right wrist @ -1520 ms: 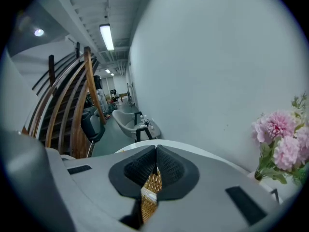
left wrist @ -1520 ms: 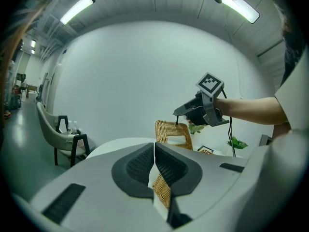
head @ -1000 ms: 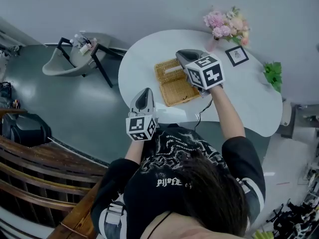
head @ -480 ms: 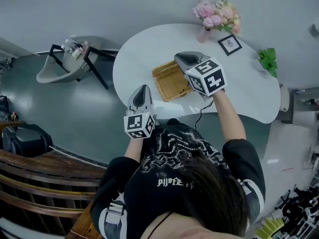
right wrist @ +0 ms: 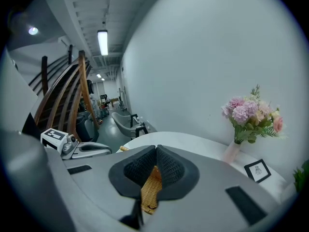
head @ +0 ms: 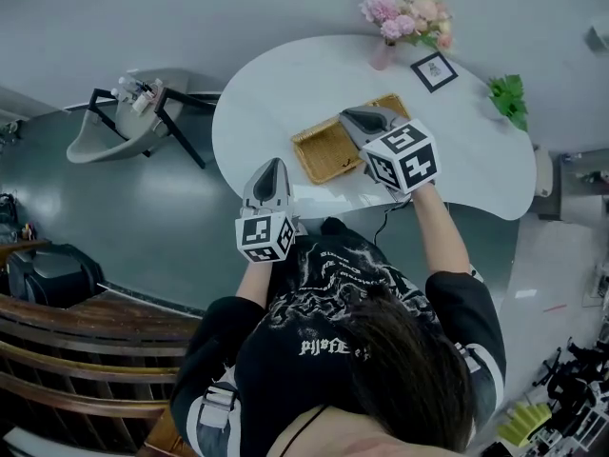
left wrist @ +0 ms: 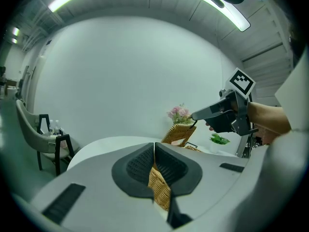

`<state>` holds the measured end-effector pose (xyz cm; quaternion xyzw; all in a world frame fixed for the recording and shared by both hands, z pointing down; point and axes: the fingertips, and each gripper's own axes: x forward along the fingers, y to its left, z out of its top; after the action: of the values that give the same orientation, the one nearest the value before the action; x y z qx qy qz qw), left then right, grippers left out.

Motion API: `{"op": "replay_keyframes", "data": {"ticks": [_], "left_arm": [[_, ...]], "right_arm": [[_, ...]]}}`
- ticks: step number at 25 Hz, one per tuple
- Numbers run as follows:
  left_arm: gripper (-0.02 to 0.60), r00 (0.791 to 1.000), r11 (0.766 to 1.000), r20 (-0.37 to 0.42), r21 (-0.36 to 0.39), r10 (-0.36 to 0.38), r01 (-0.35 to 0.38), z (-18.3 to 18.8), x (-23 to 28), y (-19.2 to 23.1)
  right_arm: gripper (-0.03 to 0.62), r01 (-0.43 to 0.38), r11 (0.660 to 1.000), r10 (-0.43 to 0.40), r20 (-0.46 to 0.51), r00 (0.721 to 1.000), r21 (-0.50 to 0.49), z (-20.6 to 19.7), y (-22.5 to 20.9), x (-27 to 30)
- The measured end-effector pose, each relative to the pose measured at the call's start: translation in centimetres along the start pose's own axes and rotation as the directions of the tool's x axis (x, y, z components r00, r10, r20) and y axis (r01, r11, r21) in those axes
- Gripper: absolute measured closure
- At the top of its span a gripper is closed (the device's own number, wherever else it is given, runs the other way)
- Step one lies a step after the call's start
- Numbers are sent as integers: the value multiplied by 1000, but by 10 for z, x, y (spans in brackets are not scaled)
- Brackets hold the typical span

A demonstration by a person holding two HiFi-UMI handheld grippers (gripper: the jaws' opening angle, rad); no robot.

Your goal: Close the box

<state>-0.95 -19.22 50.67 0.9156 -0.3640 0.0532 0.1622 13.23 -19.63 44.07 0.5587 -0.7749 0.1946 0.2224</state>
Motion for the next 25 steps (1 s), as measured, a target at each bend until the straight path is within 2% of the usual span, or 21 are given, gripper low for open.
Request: {"op": "replay_keyframes", "data": {"ticks": [16, 25], "left_arm": [[555, 997, 997, -21, 13, -80, 80, -9, -3, -15], [555, 996, 996, -30, 21, -88, 88, -11, -4, -19]], "right_arm": [[558, 18, 999, -17, -40, 999, 29, -35, 11, -13], [557, 16, 997, -11, -68, 998, 77, -60, 17, -17]]}}
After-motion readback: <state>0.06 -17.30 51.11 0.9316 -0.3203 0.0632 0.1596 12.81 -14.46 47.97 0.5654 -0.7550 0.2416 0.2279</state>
